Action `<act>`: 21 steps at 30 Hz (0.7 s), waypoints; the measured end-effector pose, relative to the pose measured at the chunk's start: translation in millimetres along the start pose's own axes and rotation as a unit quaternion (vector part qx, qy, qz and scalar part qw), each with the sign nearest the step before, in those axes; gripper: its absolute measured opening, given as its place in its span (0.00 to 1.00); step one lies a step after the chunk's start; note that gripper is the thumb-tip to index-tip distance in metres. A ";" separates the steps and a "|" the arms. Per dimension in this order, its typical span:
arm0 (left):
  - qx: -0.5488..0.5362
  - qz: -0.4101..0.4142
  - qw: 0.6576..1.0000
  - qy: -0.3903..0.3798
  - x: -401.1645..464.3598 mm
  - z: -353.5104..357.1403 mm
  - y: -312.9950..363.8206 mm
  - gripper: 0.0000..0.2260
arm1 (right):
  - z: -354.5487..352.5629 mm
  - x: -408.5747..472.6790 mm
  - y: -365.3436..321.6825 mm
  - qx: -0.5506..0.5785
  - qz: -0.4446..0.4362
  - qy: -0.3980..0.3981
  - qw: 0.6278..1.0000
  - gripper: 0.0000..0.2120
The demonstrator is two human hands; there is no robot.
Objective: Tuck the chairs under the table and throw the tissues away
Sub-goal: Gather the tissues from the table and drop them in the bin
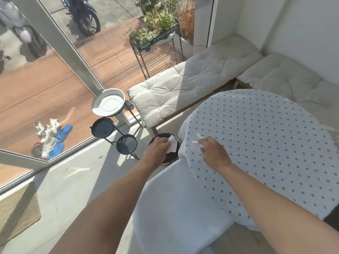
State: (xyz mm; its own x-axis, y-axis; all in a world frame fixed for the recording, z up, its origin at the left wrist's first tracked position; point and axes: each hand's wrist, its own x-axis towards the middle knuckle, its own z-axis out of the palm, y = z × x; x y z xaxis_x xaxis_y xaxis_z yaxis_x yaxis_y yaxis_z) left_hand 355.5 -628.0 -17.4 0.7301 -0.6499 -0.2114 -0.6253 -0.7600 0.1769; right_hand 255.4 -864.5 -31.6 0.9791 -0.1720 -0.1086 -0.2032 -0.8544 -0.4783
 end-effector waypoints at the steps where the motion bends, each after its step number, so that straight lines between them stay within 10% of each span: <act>1: -0.001 -0.011 1.000 0.001 -4.9 -3.0 -6.8 0.13 | 2.2 4.9 -5.2 -0.001 -0.007 -0.005 1.000 0.16; 21: -0.061 -0.015 0.997 -0.054 77.5 70.0 -181.1 0.10 | 148.3 126.8 -87.7 0.000 0.045 -0.079 0.996 0.15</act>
State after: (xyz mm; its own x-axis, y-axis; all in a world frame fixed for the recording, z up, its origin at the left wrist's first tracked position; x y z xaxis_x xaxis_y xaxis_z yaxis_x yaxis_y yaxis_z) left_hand 506.0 -540.5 -133.1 0.7094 -0.6285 -0.3189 -0.5613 -0.7775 0.2837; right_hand 395.7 -738.6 -132.7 0.9428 -0.1691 -0.2874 -0.2908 -0.8388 -0.4604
